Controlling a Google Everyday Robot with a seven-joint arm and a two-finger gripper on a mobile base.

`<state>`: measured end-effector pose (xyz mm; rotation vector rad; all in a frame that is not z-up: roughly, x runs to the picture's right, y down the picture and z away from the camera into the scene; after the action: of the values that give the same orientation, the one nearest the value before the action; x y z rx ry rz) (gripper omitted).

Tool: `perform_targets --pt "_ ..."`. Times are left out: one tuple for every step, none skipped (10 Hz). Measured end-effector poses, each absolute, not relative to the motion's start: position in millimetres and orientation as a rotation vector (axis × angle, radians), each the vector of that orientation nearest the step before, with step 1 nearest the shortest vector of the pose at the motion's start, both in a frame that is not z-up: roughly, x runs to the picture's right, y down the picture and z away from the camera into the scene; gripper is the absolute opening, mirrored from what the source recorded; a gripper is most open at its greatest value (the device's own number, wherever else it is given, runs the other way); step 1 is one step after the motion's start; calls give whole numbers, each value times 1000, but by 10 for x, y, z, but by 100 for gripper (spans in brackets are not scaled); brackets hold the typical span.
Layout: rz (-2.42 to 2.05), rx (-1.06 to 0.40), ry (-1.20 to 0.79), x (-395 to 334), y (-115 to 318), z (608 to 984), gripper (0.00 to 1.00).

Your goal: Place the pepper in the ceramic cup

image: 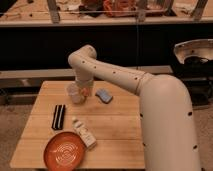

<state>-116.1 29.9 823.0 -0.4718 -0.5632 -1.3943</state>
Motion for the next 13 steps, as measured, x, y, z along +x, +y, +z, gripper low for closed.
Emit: perform_targets --pt "-1396 -469 -558 -1179 278 8251 0" --pt "-1402 -466 -562 -1240 269 8239 0" --pt "-1404 -465 -562 -1246 256 8248 0" --pt "-1403 -470 -563 -1236 267 8260 0" --pt "-1405 -465 -567 -1272 272 8270 0" --pt "-1409 -460 -568 -1308 272 8274 0" --pt "-1410 -456 -568 -1331 268 8279 0" --pt "-1407 -453 -568 -1341 254 8281 0" --pt "-1407 -450 -569 -1380 246 8285 0" --pt "-1411 -448 -571 -1417 255 8289 0" --pt "-1409 -445 -572 -1411 255 8293 0" --pt "-1409 -441 -571 -1416 252 8304 0" --pt "-1410 -433 -575 -1469 248 8296 3"
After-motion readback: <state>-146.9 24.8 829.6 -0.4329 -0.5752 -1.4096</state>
